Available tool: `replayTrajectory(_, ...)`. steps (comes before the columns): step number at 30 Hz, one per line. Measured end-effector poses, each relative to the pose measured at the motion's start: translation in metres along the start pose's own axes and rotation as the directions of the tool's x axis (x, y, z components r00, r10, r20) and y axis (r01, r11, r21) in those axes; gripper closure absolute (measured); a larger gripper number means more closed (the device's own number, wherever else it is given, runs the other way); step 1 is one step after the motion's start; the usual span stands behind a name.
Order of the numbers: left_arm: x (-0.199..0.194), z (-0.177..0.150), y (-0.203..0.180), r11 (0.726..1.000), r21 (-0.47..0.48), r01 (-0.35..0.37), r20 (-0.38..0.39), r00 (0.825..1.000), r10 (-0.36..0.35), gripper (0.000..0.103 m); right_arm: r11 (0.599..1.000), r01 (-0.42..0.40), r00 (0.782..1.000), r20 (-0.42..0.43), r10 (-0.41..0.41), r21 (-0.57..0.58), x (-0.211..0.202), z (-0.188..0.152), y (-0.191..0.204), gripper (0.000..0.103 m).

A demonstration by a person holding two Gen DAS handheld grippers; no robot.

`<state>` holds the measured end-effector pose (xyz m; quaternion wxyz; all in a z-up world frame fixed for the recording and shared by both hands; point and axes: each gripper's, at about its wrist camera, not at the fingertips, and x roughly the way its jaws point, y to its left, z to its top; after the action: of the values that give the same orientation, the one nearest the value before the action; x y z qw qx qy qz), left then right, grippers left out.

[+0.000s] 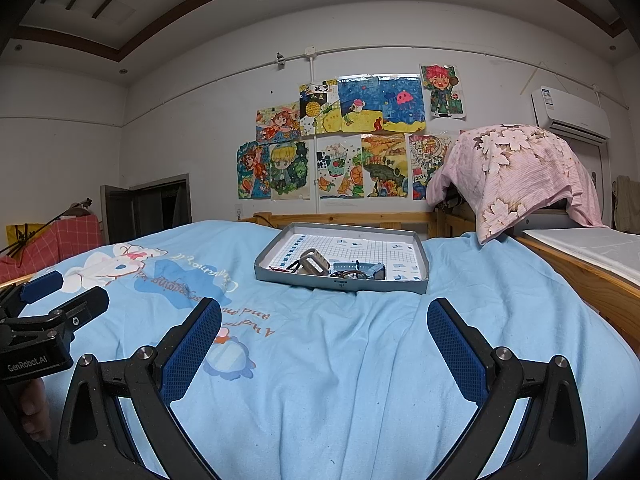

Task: Organize jewelry

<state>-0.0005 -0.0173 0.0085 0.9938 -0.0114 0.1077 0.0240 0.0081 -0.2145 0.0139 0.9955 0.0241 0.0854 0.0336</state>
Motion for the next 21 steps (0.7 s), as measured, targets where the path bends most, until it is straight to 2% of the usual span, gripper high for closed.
replayTrajectory(21,0.003,-0.002,0.013,0.999,0.045,-0.001,0.005,1.0,0.001,0.0,1.0,0.0,1.0,-0.001,0.0,0.0,0.0,0.001,0.0,0.002)
